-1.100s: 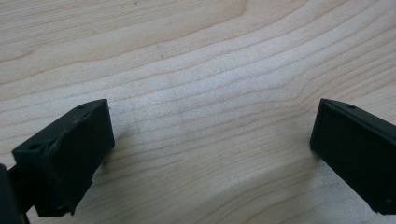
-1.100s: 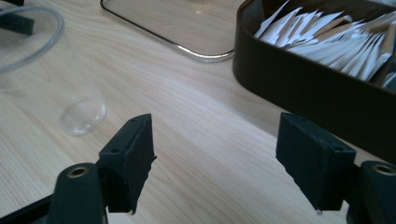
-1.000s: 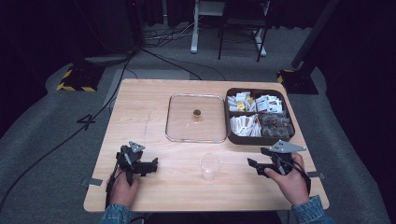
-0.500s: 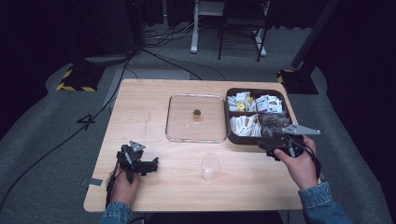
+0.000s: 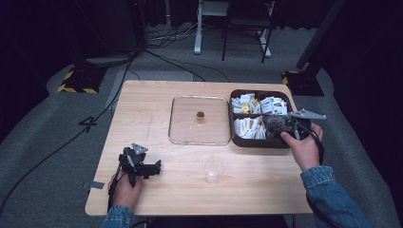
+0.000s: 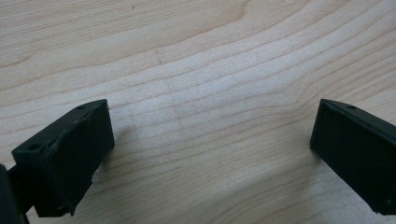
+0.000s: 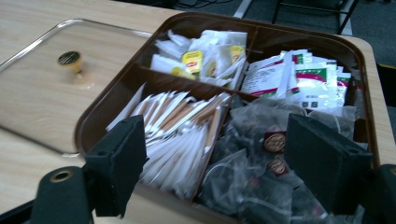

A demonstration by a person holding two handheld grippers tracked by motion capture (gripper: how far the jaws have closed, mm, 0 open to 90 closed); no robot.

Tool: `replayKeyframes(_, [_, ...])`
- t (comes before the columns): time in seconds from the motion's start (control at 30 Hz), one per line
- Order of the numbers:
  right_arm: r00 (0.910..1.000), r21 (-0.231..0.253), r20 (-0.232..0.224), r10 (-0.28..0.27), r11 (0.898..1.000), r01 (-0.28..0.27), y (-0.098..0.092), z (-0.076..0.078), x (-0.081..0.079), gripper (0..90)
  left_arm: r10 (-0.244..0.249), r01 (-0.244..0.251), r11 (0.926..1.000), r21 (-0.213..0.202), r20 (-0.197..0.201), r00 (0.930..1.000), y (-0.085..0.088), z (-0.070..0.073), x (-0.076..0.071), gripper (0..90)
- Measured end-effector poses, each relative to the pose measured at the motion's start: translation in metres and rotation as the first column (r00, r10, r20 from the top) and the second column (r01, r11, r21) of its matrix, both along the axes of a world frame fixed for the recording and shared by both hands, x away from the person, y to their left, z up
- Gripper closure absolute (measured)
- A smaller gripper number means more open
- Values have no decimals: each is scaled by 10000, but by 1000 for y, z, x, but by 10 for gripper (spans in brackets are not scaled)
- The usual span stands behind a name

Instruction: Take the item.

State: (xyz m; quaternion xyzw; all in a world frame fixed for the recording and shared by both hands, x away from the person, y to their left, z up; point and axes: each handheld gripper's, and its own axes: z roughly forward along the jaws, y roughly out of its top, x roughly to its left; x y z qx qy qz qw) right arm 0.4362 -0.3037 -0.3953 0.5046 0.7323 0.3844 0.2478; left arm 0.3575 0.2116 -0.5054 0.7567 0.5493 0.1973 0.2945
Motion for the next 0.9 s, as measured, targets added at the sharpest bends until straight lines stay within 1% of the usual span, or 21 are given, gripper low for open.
replayKeyframes(0.13, [9991, 119, -65, -419, 9990, 420, -8, -1, 15, 216, 0, 0, 10000, 6, 14, 10000, 0, 0, 0, 0])
replayKeyframes(0.17, [9990, 190, -77, -450, 9988, 451, -10, -2, 18, 220, 2, -2, 10000, 14, 7, 10000, 0, 0, 0, 0])
replayKeyframes(0.2, [9979, 300, -234, -609, 9976, 616, -14, -4, 24, 223, -1, 1, 10000, 0, 0, 10000, 0, 0, 0, 0])
replayKeyframes(0.27, [9975, 309, -277, -651, 9973, 660, -15, -4, 26, 226, -1, 1, 10000, 2, 0, 10000, 0, 0, 0, 0])
replayKeyframes(0.33, [9974, 316, -306, -656, 9973, 666, -18, -6, 31, 240, 2, -2, 10000, -1, 0, 10000, 0, 0, 0, 0])
replayKeyframes(0.43, [9984, 265, -204, -528, 9982, 533, -24, -6, 38, 299, -1, 1, 10000, -6, 6, 10000, 0, 0, 0, 0])
replayKeyframes(0.5, [9976, 319, -284, -634, 9974, 643, -27, -7, 42, 298, 0, 0, 10000, 0, 1, 10000, 0, 0, 0, 0])
replayKeyframes(0.63, [9973, 149, -265, -688, 9975, 692, -28, -10, 47, 301, -2, 2, 10000, 3, -1, 10000, 0, 0, 0, 0])
replayKeyframes(0.7, [9970, 80, -388, -670, 9977, 674, -29, -13, 50, 309, -3, 3, 10000, 4, -2, 10000, 0, 0, 0, 0])
replayKeyframes(0.87, [9931, 252, -812, -844, 9959, 866, -31, -25, 55, 318, -2, 2, 10000, -5, 6, 10000, 0, 0, 0, 0])
replayKeyframes(0.9, [9930, 325, -929, -732, 9965, 765, -30, -29, 56, 331, -1, 1, 10000, 2, 0, 10000, 0, 0, 0, 0])
